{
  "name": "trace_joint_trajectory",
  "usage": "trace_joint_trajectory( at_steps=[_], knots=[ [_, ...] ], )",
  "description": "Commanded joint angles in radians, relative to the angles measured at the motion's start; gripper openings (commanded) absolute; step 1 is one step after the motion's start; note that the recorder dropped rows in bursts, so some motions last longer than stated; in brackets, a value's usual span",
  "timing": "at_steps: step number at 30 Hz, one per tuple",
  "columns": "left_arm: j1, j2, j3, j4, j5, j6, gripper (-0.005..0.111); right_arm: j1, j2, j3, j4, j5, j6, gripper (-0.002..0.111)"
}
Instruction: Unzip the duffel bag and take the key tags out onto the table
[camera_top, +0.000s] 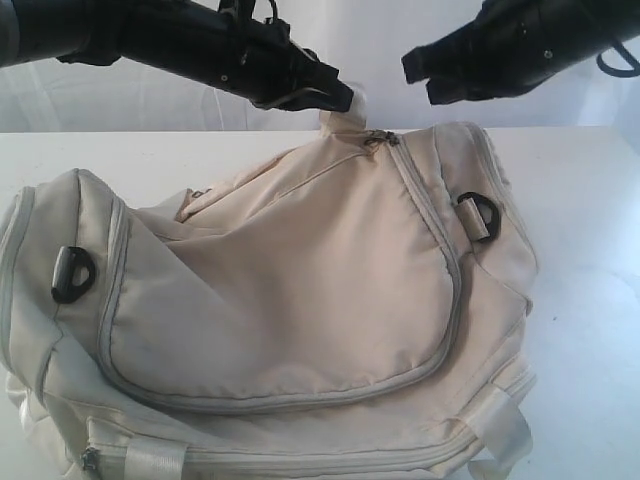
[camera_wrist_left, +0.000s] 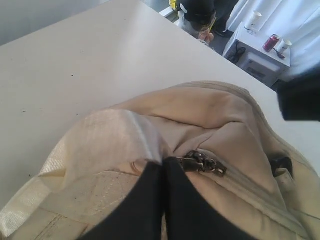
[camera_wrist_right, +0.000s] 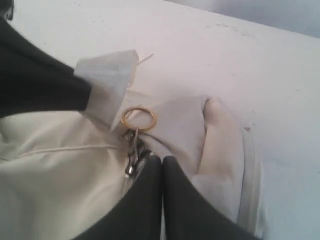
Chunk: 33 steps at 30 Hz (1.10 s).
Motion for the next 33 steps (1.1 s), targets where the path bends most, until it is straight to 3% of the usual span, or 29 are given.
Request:
trace_joint_trajectory(
  at_steps=[1, 6, 11, 14, 23, 27, 33],
  knots=[
    [-0.005, -0.039, -0.014, -0.071, 0.035, 0.002, 0.000, -0.120, 0.144, -0.162, 0.344, 0.240, -0.285, 0.000],
    [-0.005, -0.039, -0.014, -0.071, 0.035, 0.002, 0.000, -0.162, 0.254, -0.234, 0.482, 0.408, -0.469, 0.004],
    [-0.005, -0.039, -0.014, -0.071, 0.031, 0.002, 0.000, -0.153, 0.299, -0.240, 0.454, 0.384, -0.482, 0.039],
    [-0.005, -0.039, -0.014, -0.071, 0.031, 0.002, 0.000, -0.146, 0.312, -0.240, 0.446, 0.363, -0.482, 0.049],
    [-0.005, -0.039, -0.014, -0.071, 0.031, 0.002, 0.000, -0.078, 0.341, -0.240, 0.420, 0.278, -0.482, 0.041],
    [-0.005, -0.039, -0.014, -0.071, 0.031, 0.002, 0.000, -0.057, 0.347, -0.240, 0.304, 0.231, -0.419, 0.039],
    [-0.005, -0.039, -0.014, -0.071, 0.031, 0.013, 0.000, -0.059, 0.347, -0.240, 0.277, 0.196, -0.349, 0.011]
  ],
)
